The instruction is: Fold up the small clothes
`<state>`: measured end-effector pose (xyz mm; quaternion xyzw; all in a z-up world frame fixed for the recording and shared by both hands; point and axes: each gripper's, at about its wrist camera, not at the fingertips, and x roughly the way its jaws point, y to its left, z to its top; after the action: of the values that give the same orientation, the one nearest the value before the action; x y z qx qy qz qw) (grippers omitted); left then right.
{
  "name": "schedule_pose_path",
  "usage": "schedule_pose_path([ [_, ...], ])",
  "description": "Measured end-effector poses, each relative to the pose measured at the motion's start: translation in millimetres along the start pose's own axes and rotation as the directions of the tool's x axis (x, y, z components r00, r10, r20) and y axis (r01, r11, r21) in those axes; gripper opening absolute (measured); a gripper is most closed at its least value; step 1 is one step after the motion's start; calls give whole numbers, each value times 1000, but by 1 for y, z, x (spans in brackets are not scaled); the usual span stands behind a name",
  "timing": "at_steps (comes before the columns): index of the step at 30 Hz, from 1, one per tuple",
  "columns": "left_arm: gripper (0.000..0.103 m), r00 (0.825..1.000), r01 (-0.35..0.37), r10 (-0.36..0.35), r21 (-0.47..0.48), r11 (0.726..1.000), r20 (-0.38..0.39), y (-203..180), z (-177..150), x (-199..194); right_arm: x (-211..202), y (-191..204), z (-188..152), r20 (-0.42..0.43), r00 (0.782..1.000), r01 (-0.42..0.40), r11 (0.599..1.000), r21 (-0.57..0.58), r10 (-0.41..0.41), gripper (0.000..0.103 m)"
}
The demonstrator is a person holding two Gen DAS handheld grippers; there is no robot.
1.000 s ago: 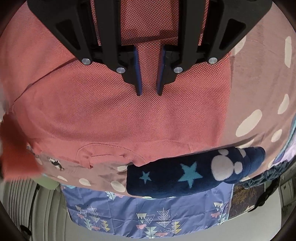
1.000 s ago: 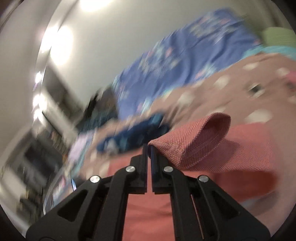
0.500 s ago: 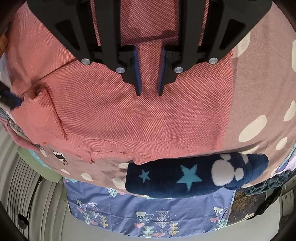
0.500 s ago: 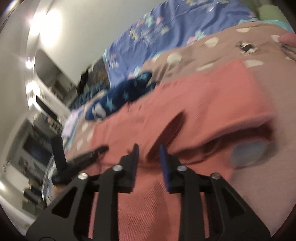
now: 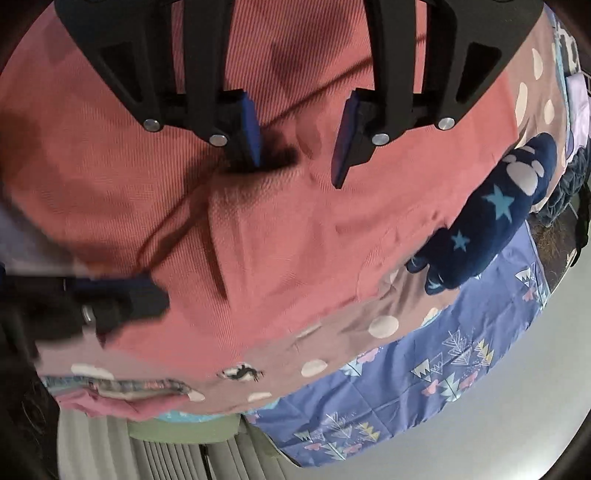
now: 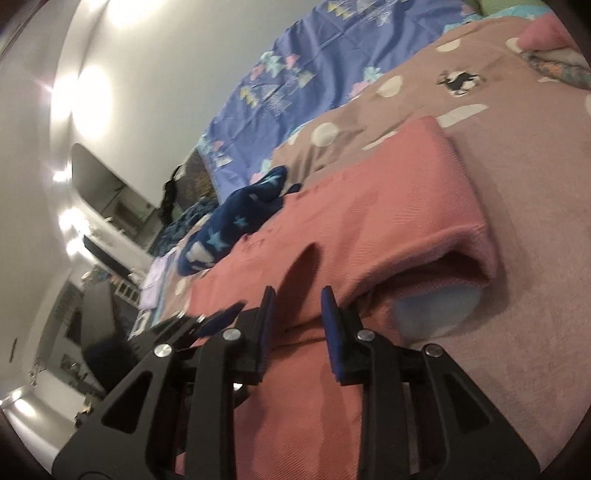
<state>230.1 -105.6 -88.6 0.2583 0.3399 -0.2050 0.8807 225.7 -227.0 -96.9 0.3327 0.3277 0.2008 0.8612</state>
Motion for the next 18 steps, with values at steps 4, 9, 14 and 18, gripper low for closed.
schedule_pose_path([
  [4, 37, 999, 17, -14, -66, 998, 41, 11, 10, -9, 16, 0, -2, -89, 996, 9, 1000, -5, -10, 27],
  [9, 3, 999, 34, -30, -117, 992, 37, 14, 23, -1, 23, -2, -5, -112, 989, 94, 995, -20, -96, 16],
  [14, 2, 997, 38, -10, -350, 936, 80, 59, 15, -12, 28, 7, -9, -108, 982, 147, 984, -104, -158, 18],
  [18, 8, 998, 63, -44, -638, 767, 45, 122, -36, -7, 34, 9, -12, -113, 976, 172, 976, -131, -187, 19],
])
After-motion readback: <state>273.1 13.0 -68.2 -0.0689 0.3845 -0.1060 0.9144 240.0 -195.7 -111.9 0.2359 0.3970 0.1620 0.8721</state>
